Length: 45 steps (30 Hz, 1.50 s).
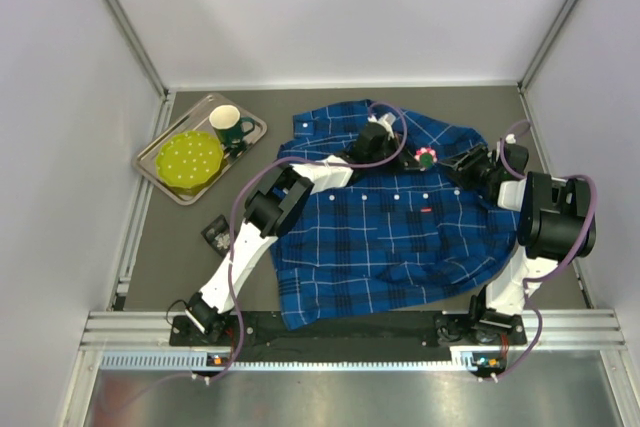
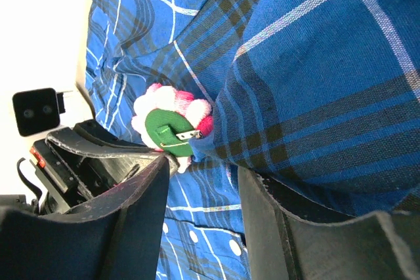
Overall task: Remove the brooch from the garment
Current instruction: Place the brooch on the flattened clothing.
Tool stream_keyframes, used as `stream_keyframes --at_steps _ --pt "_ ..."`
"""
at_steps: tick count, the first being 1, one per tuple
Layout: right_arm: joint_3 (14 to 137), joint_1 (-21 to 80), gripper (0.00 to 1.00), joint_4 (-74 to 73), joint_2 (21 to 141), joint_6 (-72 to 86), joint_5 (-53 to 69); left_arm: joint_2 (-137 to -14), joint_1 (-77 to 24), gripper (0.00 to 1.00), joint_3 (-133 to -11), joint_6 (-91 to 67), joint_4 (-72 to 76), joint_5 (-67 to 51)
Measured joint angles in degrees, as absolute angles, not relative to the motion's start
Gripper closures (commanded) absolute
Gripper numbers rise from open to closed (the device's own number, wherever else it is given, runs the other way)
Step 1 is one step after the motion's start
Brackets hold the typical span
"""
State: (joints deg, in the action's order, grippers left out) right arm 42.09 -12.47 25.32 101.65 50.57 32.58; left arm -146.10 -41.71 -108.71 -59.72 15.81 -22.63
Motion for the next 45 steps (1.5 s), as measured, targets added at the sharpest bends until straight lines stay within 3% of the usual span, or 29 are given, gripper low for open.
stream_keyframes --at_steps 23,45 --pt "42.1 -12.6 0.61 24.8 101.6 51.1 30.1 -143.7 -48.8 1.00 -103.5 -19.4 25.5 -9.1" --pt "41.9 -13.3 0.62 25.0 101.6 51.8 29.6 -143.1 -49.2 1.00 -98.0 -6.4 37.1 -12.2"
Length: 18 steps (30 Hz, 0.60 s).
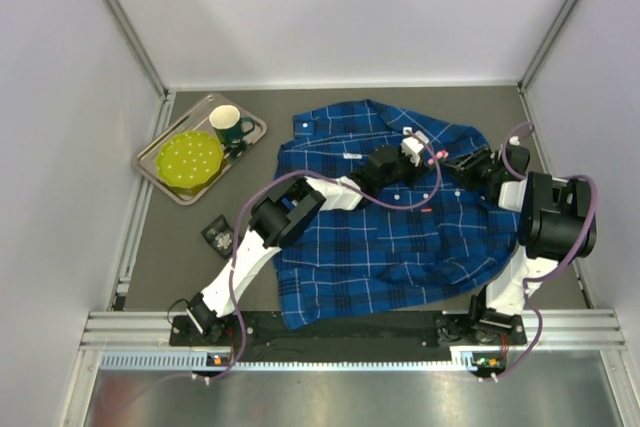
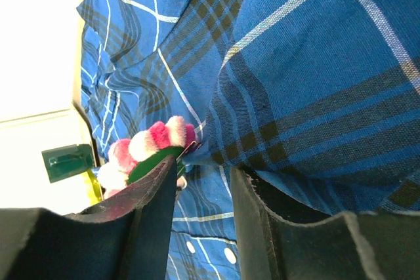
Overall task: Remove the brooch from the garment
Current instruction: Place the brooch on the flattened clothing.
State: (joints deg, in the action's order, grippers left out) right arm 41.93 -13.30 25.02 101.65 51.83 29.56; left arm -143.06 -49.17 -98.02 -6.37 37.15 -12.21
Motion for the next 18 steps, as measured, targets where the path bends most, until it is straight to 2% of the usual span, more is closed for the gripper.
stream_keyframes --at_steps 18 --pt "40.8 -13.8 0.62 26.0 101.6 52.4 29.6 -143.1 -49.2 1.00 -95.9 -3.7 42.5 -14.3"
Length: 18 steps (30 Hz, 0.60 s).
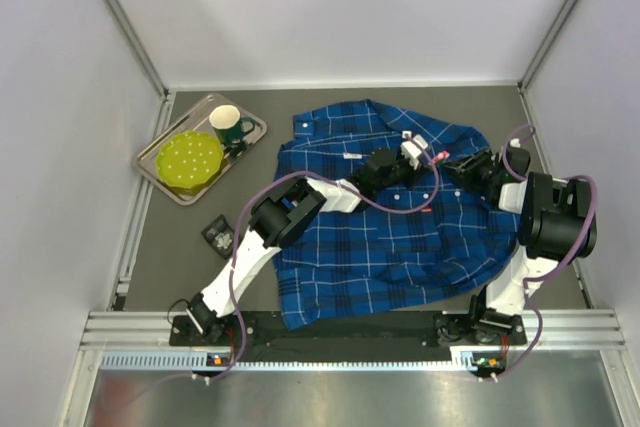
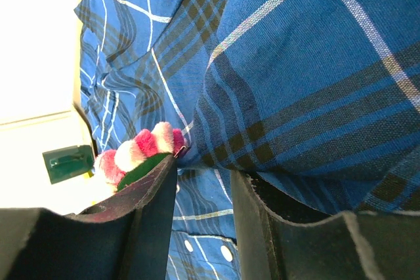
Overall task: Remove the brooch from the garment
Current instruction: Place the brooch on the flattened clothing.
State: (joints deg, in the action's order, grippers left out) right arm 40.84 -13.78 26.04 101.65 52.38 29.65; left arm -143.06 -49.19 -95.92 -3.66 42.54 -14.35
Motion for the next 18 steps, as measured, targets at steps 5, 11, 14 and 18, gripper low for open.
stream_keyframes --at_steps 5,11,14,18 --pt "40.8 -13.8 0.62 26.2 101.6 52.6 29.7 -143.1 -49.2 1.00 -95.5 -3.2 43.4 -14.3" --pt "40.8 -13.9 0.62 26.2 101.6 52.6 29.7 -143.1 -49.2 1.00 -94.4 -3.2 44.2 -14.3" --pt "40.7 -14.2 0.62 26.2 101.6 52.6 29.6 -143.1 -49.3 1.00 -93.5 -3.2 44.8 -14.3" --pt "40.0 -14.5 0.54 26.5 101.6 52.6 29.6 -143.1 -49.3 1.00 -93.3 -2.6 44.8 -14.4"
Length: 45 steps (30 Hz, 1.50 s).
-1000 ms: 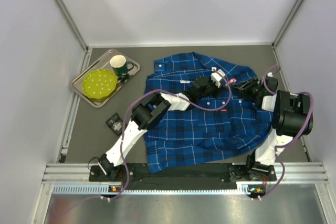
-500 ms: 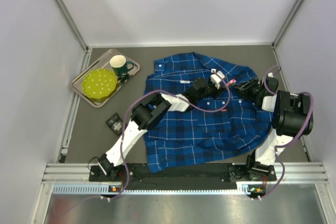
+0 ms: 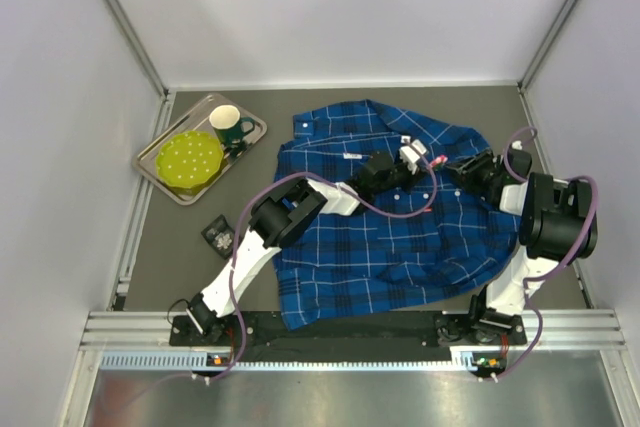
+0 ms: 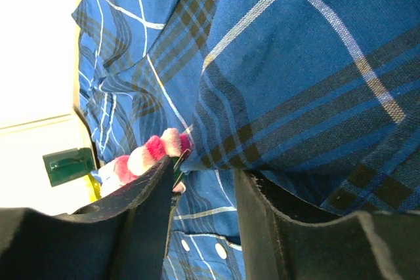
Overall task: Remove the brooch from the garment
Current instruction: Place the brooch on the flattened clothing, then pick up the brooch from the flattened clothing.
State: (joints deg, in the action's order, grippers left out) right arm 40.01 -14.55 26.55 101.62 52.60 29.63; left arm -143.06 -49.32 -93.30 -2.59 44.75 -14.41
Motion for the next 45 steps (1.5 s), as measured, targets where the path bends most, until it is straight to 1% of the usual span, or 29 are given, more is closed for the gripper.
stream_keyframes --at_steps 2,3,6,8,11,12,15,16,21,22,23,26,27,28,29,30,34,36,37,38,42,45 --pt "39.8 -14.5 0.46 26.8 101.4 52.5 29.7 -143.1 -49.4 1.00 -93.6 -1.5 44.3 -14.5" --pt "39.7 -14.5 0.41 26.6 101.0 52.3 29.7 -143.1 -49.5 1.00 -93.7 -1.1 43.9 -14.5" --pt "38.6 -14.5 0.35 26.4 98.6 51.0 29.5 -143.1 -49.6 1.00 -94.8 0.4 41.9 -14.5" --pt "37.9 -14.4 0.34 26.0 96.1 50.0 29.0 -143.1 -49.8 1.00 -96.6 1.6 39.7 -14.3" --pt "37.9 -13.7 0.34 25.4 92.6 48.1 28.0 -143.2 -50.3 0.96 -100.4 3.8 36.7 -13.3" --pt "38.0 -13.4 0.34 25.4 92.0 47.6 27.5 -143.3 -50.5 0.91 -101.6 4.6 35.8 -12.6" --pt "38.0 -12.6 0.34 25.2 91.8 46.9 26.5 -144.2 -51.5 0.84 -105.9 7.3 32.2 -10.3" --pt "38.0 -12.4 0.34 25.0 91.8 46.6 26.1 -144.4 -51.8 0.78 -106.3 7.7 31.5 -9.7" --pt "37.9 -11.4 0.34 22.4 91.4 45.8 24.2 -144.9 -52.6 0.63 -106.8 9.4 28.3 -9.0" --pt "37.9 -11.4 0.34 21.5 90.8 45.5 23.6 -144.9 -52.6 0.60 -106.8 9.6 27.9 -8.9" --pt "37.9 -11.4 0.34 20.8 90.0 45.3 23.2 -144.9 -52.6 0.55 -106.8 9.8 27.5 -8.8" --pt "37.9 -11.3 0.34 19.9 87.2 44.5 22.0 -144.9 -52.6 0.48 -106.5 10.0 26.8 -8.7" --pt "37.9 -11.3 0.34 19.9 86.8 44.1 21.9 -144.7 -52.6 0.43 -105.7 9.9 26.9 -8.7" --pt "38.0 -11.2 0.34 19.8 86.5 43.7 21.6 -144.4 -52.5 0.38 -104.8 9.5 26.9 -8.9" --pt "38.3 -11.0 0.34 19.2 86.5 43.3 21.3 -143.9 -52.2 0.29 -103.5 8.8 26.9 -9.6" --pt "38.5 -10.7 0.34 18.5 86.5 42.9 20.8 -143.3 -51.9 0.14 -102.2 7.4 26.9 -10.3" --pt "39.7 -8.6 0.38 15.4 86.5 41.5 18.4 -139.3 -48.6 0.14 -96.2 -0.4 27.9 -15.9" --pt "40.6 -7.5 0.44 13.7 86.5 41.4 16.8 -136.5 -45.3 0.15 -92.9 -4.7 29.8 -18.8" --pt "41.1 -7.0 0.48 12.4 86.5 41.3 15.7 -135.5 -43.9 0.19 -92.0 -6.1 30.5 -19.7" --pt "41.8 -6.4 0.51 10.8 86.5 41.3 14.2 -134.5 -42.4 0.21 -91.2 -7.9 31.4 -20.6" --pt "45.0 -3.6 0.51 5.0 86.6 40.8 7.8 -132.4 -37.7 0.24 -90.9 -13.8 33.8 -21.6" --pt "49.8 0.9 0.49 -1.2 88.0 39.2 1.2 -131.9 -36.9 0.26 -90.6 -16.5 33.7 -20.8"
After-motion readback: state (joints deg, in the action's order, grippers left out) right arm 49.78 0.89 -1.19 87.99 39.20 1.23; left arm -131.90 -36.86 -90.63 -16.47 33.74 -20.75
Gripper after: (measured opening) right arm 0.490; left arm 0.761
